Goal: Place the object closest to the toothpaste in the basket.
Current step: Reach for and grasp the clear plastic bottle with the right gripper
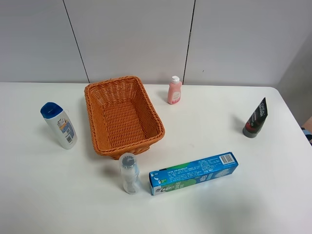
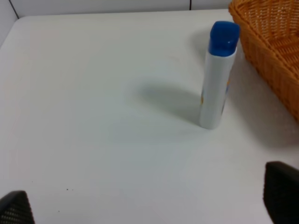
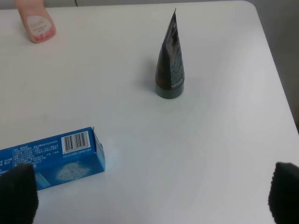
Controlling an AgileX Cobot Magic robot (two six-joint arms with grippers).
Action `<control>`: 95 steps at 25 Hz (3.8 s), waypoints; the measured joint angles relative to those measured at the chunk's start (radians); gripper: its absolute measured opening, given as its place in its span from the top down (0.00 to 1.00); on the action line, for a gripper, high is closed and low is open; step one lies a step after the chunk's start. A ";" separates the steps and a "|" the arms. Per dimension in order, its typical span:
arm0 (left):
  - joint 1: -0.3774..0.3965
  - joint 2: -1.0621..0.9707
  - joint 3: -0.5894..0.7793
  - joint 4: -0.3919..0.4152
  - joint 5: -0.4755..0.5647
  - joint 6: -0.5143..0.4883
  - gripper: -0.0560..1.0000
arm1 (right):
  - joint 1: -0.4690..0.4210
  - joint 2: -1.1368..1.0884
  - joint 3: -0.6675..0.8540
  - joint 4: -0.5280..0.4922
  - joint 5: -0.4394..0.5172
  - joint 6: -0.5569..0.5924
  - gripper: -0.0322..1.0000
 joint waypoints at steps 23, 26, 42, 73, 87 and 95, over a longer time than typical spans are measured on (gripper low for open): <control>0.000 0.000 0.000 0.000 0.000 0.000 0.01 | 0.156 0.426 -0.118 0.242 -0.034 -0.398 0.01; 0.000 0.000 0.000 0.000 0.000 0.000 0.01 | 0.254 0.642 -0.174 0.254 -0.066 -0.516 0.01; 0.000 0.000 0.000 0.000 0.000 0.000 0.01 | 0.776 1.325 -0.258 0.264 -0.372 -0.630 0.01; 0.000 0.000 0.000 0.000 0.000 0.000 0.01 | 0.931 1.690 -0.259 0.505 -1.002 -0.634 0.01; 0.000 0.000 0.000 0.004 0.000 0.000 0.01 | 0.945 1.772 -0.339 0.524 -1.039 -0.533 0.05; 0.000 0.000 0.000 0.005 0.000 0.000 0.01 | 0.945 1.787 -0.339 0.527 -0.999 -0.445 0.47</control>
